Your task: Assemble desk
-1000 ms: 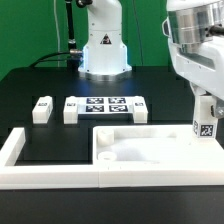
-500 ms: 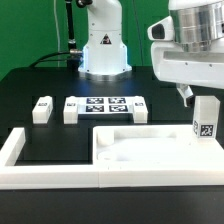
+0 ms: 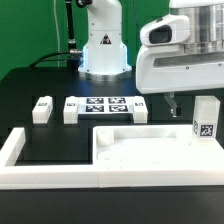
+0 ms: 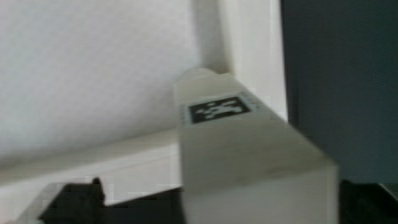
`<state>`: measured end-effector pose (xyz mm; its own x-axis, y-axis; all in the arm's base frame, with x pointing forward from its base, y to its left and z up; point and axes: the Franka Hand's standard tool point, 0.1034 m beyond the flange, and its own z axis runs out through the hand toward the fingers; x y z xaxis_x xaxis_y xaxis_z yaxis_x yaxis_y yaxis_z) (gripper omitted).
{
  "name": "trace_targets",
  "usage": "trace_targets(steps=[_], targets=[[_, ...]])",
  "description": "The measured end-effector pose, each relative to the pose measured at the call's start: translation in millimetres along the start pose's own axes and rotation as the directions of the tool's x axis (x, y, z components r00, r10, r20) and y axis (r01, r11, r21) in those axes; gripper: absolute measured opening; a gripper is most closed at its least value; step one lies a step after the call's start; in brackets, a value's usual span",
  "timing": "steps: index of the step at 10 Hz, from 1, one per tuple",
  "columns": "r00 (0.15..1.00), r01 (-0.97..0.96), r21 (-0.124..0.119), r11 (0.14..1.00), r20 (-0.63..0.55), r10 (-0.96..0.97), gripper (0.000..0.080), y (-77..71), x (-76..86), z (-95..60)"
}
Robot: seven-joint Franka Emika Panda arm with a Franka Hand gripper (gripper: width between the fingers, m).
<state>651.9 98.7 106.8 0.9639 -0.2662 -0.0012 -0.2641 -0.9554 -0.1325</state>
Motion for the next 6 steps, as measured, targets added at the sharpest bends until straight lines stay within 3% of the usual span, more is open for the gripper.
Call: trace_targets(steps=[1, 2, 3, 4, 6], targets=[[1.000, 0.007, -0.001, 1.000, 0.000, -0.007, 0.0515, 0.7, 0.2, 0.1], [1.000, -0.026, 0.001, 1.000, 0.000, 0.026, 0.0515, 0.4, 0.1, 0.1], [0.994, -0.106, 0.001, 0.994, 0.000, 0.106, 0.0375, -0.3, -0.2, 0.2], [0.984, -0.178, 0.000, 0.984, 0.000, 0.178, 0.0290, 0.6, 0.0, 0.2], [0.951, -0.310, 0.002, 0.951, -0.003, 0.310, 0.0290, 1.4, 0.6, 0.4]])
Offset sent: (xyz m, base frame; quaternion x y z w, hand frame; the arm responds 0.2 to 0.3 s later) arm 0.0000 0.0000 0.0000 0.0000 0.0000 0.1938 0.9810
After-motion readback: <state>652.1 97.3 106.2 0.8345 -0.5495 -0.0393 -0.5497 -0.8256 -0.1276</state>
